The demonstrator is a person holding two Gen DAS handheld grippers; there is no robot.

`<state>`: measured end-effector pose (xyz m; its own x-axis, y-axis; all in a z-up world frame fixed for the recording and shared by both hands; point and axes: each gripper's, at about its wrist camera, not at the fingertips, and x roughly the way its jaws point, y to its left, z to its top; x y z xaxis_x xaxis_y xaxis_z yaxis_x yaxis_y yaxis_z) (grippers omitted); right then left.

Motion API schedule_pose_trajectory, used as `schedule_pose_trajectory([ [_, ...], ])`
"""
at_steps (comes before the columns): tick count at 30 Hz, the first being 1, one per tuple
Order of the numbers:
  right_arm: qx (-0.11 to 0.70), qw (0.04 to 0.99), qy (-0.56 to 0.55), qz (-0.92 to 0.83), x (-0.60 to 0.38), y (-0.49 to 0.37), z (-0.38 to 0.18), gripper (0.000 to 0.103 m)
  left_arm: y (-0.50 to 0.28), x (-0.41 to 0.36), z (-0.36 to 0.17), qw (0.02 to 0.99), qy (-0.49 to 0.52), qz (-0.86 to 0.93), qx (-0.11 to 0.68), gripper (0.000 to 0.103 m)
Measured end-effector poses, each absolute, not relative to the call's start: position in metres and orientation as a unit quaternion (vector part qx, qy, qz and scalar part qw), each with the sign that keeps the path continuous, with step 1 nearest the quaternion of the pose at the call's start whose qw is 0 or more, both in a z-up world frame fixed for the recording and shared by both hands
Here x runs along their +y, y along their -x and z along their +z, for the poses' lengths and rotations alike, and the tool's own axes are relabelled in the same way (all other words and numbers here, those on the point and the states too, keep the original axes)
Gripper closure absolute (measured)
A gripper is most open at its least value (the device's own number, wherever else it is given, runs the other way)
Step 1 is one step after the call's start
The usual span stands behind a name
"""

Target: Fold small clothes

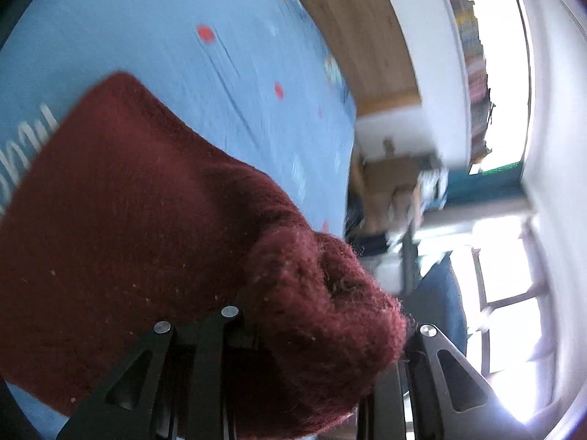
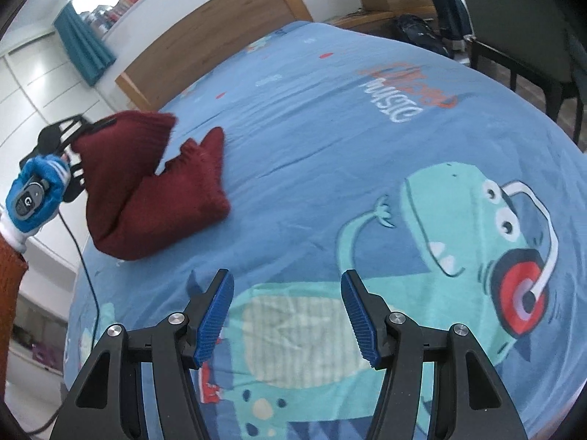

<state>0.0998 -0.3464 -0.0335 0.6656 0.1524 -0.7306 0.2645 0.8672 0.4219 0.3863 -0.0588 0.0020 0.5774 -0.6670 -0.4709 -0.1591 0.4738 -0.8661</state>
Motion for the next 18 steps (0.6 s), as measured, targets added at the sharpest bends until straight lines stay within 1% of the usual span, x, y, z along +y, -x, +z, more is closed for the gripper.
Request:
schedule_pose_trajectory([
  [5,0.407,0.872,-0.269,-0.040,-0.357,-0.090,-0.044,0.040,-0.378,-0.118,-0.025,0.787,0.356,-0.157,0.479,0.082],
  [8,0.406,0.870,-0.276,-0.044,-0.364,-0.085,-0.048,0.040,-0.368,-0.140,-0.035,0.803,0.298,-0.155,0.493,0.082],
  [15,0.405,0.867,-0.286,-0.048,-0.371,-0.082,-0.055,0.040,-0.334,-0.167,-0.045,0.816,0.260,-0.149,0.494,0.082],
  [18,0.406,0.867,-0.285,-0.047,-0.369,-0.082,-0.056,0.040,-0.335,-0.182,-0.039,0.816,0.256,-0.150,0.496,0.082],
])
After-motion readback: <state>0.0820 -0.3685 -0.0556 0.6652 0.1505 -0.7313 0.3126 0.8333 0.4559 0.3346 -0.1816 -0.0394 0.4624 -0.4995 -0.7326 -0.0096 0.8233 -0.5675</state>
